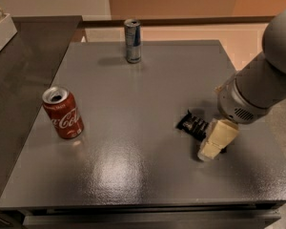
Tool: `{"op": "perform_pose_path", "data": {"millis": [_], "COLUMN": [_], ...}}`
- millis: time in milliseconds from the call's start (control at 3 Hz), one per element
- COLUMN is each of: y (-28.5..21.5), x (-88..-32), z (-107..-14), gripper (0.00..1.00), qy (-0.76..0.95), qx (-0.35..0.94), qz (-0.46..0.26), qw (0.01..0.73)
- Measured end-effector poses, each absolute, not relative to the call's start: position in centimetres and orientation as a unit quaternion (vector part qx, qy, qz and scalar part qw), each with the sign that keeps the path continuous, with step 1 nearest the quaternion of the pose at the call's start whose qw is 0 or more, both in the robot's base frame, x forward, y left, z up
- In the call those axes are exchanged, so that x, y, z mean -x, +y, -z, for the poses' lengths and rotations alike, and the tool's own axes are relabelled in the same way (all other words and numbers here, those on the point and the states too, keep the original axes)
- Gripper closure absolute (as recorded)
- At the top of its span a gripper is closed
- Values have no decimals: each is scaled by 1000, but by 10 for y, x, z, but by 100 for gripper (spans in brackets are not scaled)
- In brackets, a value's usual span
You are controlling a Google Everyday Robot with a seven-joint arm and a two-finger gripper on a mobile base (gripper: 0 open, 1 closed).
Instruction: Pick rxbar chocolate
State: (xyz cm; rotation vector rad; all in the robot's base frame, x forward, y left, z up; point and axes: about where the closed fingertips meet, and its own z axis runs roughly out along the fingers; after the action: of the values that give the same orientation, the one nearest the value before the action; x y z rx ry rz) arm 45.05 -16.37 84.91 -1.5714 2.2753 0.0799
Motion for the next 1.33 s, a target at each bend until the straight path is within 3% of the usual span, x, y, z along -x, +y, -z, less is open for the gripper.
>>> {"op": "perform_pose_path", "data": {"millis": [667,1000,1333], "y": [-161,-160,-160], "x": [-450,-450,-449], "z": [-833,-828,-826], "gripper": [0,16,41], "qy": [813,815,816], "qx": [553,551,550], "qz": [-41,-49,-58], "qw": [177,171,167]}}
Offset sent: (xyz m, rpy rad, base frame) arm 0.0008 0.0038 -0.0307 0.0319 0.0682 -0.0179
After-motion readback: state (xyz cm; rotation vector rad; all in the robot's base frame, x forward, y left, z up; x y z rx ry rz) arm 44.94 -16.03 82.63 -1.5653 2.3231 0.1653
